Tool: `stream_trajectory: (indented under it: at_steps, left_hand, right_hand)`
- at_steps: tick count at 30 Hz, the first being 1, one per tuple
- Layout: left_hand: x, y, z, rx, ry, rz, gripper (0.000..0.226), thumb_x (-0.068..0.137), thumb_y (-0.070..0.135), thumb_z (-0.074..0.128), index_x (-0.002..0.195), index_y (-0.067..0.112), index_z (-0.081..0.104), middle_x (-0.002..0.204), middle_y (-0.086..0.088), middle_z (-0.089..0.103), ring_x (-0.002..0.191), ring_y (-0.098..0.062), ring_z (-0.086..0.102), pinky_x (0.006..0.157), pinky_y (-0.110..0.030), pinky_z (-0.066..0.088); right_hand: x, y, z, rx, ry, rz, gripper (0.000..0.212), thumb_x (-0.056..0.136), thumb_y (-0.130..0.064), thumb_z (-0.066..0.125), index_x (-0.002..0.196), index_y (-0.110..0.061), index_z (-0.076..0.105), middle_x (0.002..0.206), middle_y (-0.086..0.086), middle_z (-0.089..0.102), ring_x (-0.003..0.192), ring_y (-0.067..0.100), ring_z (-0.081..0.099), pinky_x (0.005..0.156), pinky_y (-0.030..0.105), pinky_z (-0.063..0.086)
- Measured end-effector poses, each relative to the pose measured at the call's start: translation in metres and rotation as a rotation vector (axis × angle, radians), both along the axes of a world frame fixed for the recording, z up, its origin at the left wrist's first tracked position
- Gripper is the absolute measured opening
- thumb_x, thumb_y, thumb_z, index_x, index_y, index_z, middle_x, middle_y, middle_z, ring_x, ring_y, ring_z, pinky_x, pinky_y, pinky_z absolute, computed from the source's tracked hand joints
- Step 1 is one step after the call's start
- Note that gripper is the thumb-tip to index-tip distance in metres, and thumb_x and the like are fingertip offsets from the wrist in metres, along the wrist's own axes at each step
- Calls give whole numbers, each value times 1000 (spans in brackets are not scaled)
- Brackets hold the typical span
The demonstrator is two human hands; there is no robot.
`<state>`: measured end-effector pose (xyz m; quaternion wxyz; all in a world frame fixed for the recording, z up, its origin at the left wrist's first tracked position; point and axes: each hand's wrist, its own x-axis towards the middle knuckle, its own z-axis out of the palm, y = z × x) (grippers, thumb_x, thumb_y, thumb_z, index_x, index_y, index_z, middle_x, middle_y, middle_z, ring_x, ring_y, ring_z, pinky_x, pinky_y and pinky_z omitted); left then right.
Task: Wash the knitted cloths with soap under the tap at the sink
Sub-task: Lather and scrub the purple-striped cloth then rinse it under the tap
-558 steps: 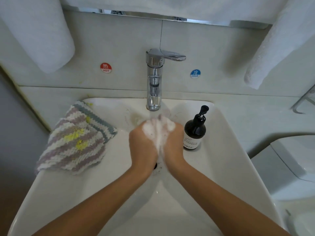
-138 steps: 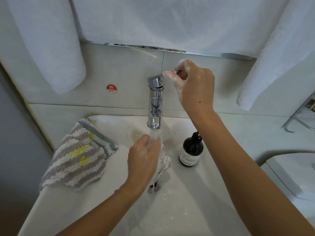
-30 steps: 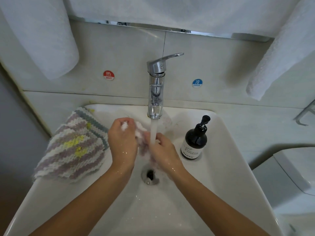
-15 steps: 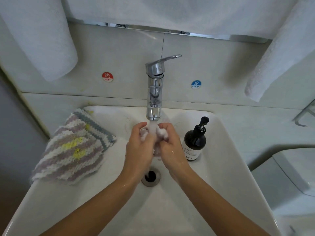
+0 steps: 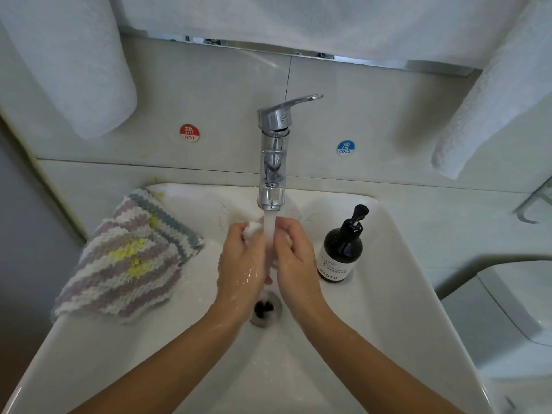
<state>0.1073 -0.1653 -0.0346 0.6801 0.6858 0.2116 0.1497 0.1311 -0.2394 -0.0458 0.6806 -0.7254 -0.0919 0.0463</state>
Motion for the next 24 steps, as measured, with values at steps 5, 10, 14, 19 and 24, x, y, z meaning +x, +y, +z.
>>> stream_trajectory:
  at_steps: [5, 10, 14, 19, 24]
  left_hand:
    - [-2, 3, 4, -5, -129, 15, 30, 91, 0, 44, 97, 27, 55, 93, 2, 63, 76, -7, 64, 52, -14, 50]
    - [-4, 4, 6, 25, -223, -56, 42, 87, -8, 42, 96, 30, 56, 90, 5, 65, 76, -7, 64, 53, -17, 50]
    - [-3, 6, 0, 125, -224, -162, 36, 85, 12, 46, 105, 42, 49, 97, 17, 64, 88, -3, 64, 70, -25, 53]
    - [2, 4, -8, 230, -46, -111, 21, 97, 52, 37, 113, 39, 39, 100, 8, 62, 88, -8, 63, 73, -29, 53]
    - [3, 4, -12, 277, 51, -88, 30, 98, 59, 33, 109, 34, 46, 91, 10, 64, 84, -13, 64, 79, -44, 54]
  right_hand:
    - [0, -1, 1, -7, 42, 37, 25, 93, -39, 42, 115, -48, 49, 113, -14, 62, 100, 2, 61, 79, 19, 51]
    - [0, -2, 9, -59, 99, 48, 20, 98, -44, 41, 108, -38, 57, 87, -11, 68, 78, 7, 66, 71, 37, 59]
    - [6, 1, 10, -164, -74, -25, 32, 95, -52, 37, 99, -27, 56, 83, -8, 63, 76, 4, 61, 68, 27, 49]
    - [0, -3, 9, -82, -121, -81, 7, 98, -40, 45, 98, -39, 53, 84, -10, 65, 78, 12, 63, 66, 39, 54]
    - [-4, -6, 11, 24, -63, -8, 34, 92, -10, 47, 99, -42, 55, 97, -5, 62, 87, 8, 60, 68, 24, 52]
